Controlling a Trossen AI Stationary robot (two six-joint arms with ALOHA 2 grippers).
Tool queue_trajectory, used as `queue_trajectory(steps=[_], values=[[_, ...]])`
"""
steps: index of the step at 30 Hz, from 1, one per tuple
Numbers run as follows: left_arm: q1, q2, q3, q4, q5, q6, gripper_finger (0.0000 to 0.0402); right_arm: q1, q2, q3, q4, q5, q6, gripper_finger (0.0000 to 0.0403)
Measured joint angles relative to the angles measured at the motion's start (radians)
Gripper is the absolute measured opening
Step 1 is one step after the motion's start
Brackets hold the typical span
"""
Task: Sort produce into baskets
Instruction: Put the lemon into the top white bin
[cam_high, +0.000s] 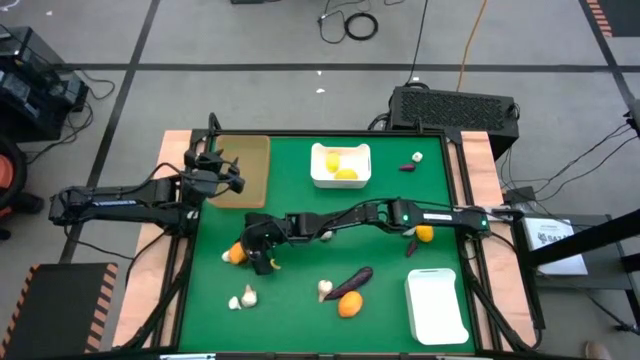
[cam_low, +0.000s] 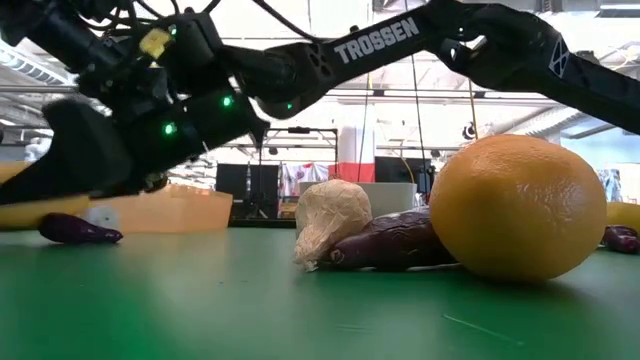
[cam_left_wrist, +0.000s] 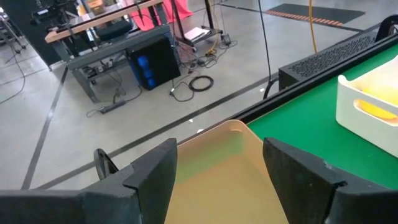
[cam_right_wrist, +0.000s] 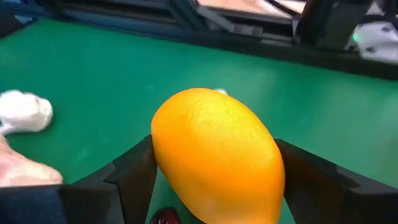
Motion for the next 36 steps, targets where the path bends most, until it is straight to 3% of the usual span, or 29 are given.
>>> queue_trajectory(steps=[10, 21, 36], values=[[0.000, 0.000, 0.000, -0.005, 0.000, 0.000, 0.0246, -0.001, -0.172, 0.000, -0.229, 0.000, -0.085, 0.0277], [0.000, 0.000, 0.000, -0.007, 0.006, 0.000, 0.0246, -0.027, -0.423, 0.000, -0.747, -0.001, -0.186, 0.0277], [0.000, 0.001, 0.000, 0.001, 0.111, -0.028, 0.0246, -0.257, -0.495, 0.001, -1.240, 0.000, -0.141, 0.0277]])
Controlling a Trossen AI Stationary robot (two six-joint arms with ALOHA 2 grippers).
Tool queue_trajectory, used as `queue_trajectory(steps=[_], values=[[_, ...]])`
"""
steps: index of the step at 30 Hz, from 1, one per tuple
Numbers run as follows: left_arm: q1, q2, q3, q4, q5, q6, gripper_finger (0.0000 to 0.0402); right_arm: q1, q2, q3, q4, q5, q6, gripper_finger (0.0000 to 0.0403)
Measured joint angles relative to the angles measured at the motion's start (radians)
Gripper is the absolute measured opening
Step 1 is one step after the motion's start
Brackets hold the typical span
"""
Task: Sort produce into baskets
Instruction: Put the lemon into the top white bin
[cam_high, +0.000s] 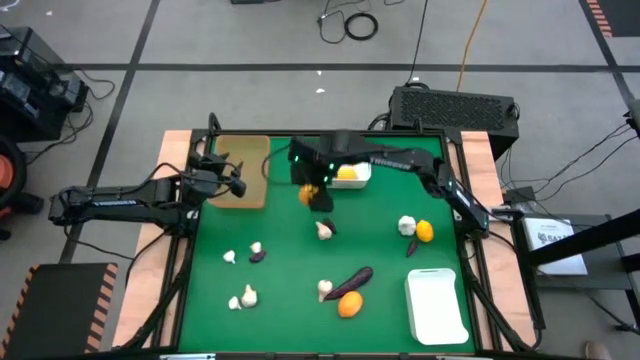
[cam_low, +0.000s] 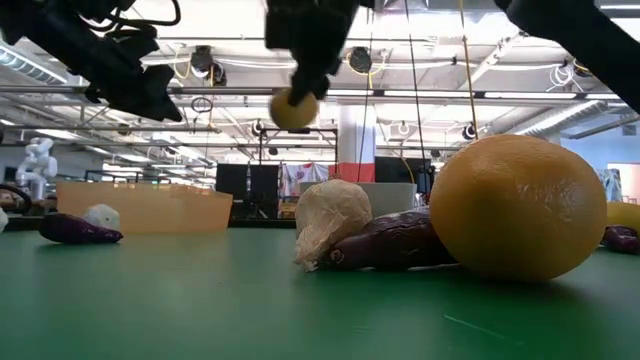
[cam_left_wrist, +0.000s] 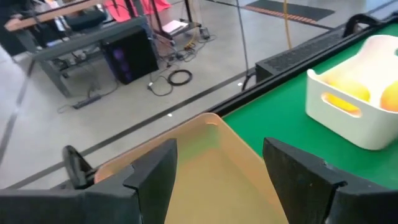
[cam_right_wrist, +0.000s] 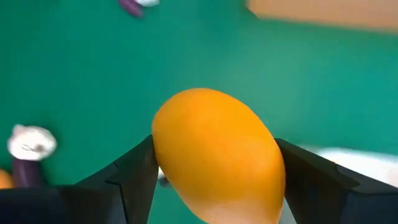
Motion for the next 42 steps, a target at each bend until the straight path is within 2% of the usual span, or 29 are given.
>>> queue_trajectory(steps=[12, 17, 22, 26, 34, 42], values=[[0.000, 0.010, 0.000, -0.008, 0.147, -0.031, 0.0246, -0.194, 0.000, 0.000, -0.088, 0.000, 0.111, 0.0277], [0.000, 0.015, -0.017, -0.008, 0.150, -0.053, 0.0246, -0.243, 0.000, 0.000, -0.087, 0.031, 0.162, 0.0277], [0.000, 0.016, -0.024, -0.005, 0.150, -0.055, 0.0246, -0.270, 0.000, 0.000, -0.089, 0.151, 0.200, 0.0277], [0.000, 0.016, -0.024, -0.002, 0.150, -0.061, 0.0246, -0.283, 0.000, 0.000, -0.108, 0.152, 0.206, 0.0280], [0.000, 0.016, -0.024, 0.002, 0.154, -0.062, 0.0246, -0.319, 0.000, 0.000, -0.145, 0.160, 0.294, 0.0314], [0.000, 0.016, -0.024, 0.001, 0.173, -0.056, 0.0246, -0.320, 0.000, 0.000, -0.174, 0.158, 0.295, 0.0329]])
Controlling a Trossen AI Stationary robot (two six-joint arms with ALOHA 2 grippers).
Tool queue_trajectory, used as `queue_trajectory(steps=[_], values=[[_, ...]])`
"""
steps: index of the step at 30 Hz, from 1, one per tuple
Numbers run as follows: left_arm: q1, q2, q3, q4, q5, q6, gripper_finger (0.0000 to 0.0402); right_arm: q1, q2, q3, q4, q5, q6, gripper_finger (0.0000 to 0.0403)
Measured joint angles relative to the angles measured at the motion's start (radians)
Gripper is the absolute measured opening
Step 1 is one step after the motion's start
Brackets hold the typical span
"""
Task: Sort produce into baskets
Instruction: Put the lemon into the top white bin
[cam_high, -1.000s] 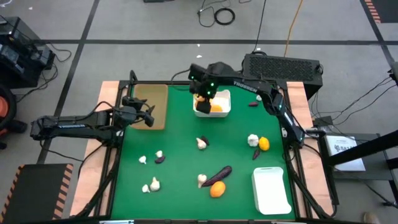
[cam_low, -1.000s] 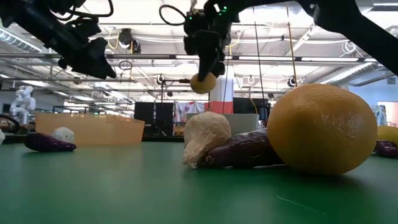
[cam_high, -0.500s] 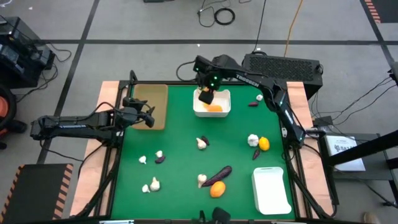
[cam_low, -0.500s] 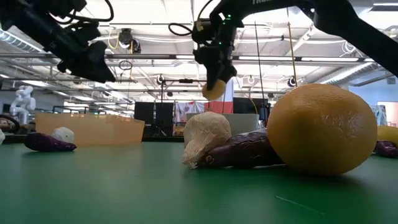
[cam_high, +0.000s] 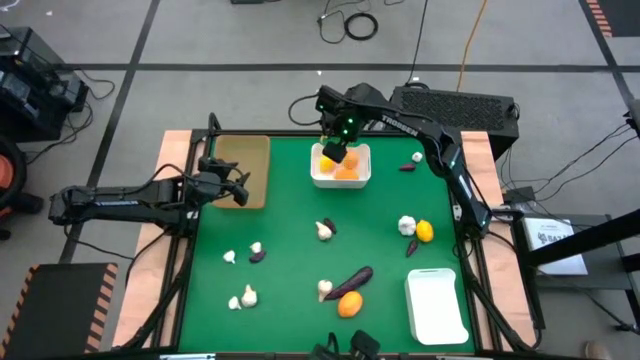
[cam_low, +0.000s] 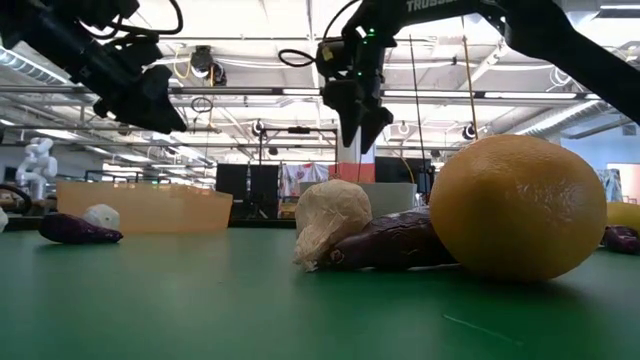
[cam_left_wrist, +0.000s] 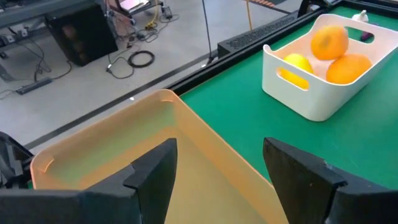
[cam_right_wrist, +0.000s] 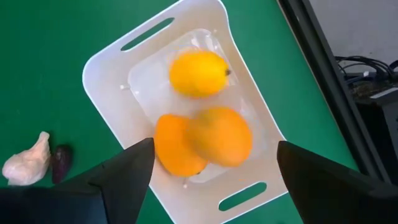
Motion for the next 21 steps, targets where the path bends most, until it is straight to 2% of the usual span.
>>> queue_trajectory(steps=[11, 18, 21], values=[[0.000, 0.000, 0.000, 0.000, 0.000, 0.003, 0.0246, 0.025, 0.000, 0.000, -0.037, -0.008, 0.016, 0.0329], [0.000, 0.000, 0.000, 0.000, 0.000, 0.004, 0.0246, 0.150, 0.000, 0.000, -0.099, -0.013, 0.063, 0.0329], [0.000, 0.000, 0.000, 0.001, -0.001, 0.004, 0.0246, 0.234, -0.006, 0.000, -0.100, -0.062, 0.075, 0.0329]])
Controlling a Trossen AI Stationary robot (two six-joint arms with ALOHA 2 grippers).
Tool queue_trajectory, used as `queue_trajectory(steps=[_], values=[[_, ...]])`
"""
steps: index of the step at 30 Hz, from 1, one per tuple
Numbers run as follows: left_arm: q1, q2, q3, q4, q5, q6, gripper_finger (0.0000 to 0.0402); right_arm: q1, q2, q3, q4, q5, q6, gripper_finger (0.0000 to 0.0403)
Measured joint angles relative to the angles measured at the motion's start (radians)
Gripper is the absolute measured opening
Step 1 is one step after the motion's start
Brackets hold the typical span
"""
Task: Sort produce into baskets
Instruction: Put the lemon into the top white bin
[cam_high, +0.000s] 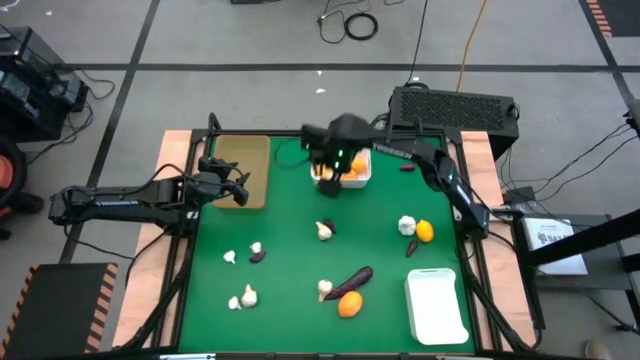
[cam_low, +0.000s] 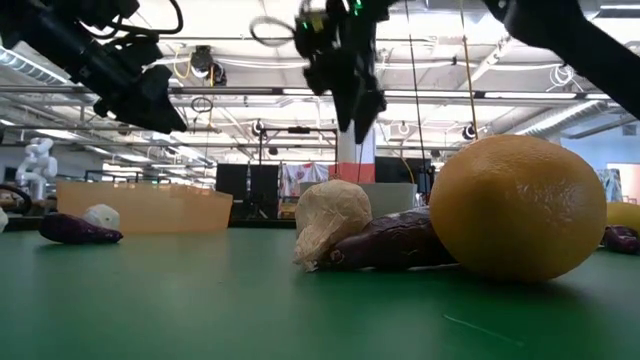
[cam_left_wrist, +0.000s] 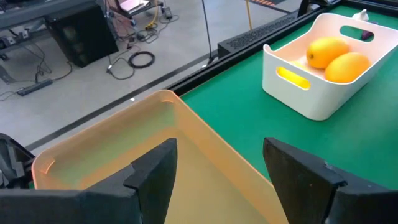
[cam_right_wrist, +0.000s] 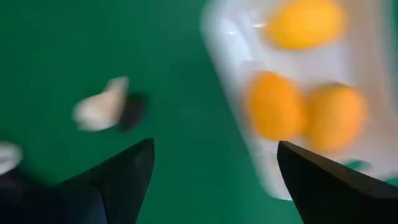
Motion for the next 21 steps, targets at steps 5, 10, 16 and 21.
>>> queue_trajectory(steps=[5, 10, 16, 21], values=[[0.000, 0.000, 0.000, 0.000, 0.000, 0.000, 0.0246, 0.161, -0.006, 0.000, -0.001, -0.020, 0.035, 0.0329], [0.000, 0.000, 0.000, 0.000, 0.029, 0.000, 0.0246, 0.332, -0.005, 0.000, -0.001, -0.005, 0.071, 0.0329], [0.000, 0.000, 0.000, 0.005, 0.084, 0.000, 0.0246, 0.523, -0.006, 0.000, -0.001, 0.088, 0.065, 0.0329], [0.000, 0.000, 0.000, 0.006, 0.109, 0.000, 0.0246, 0.654, -0.001, 0.000, -0.002, 0.229, 0.118, 0.0329]])
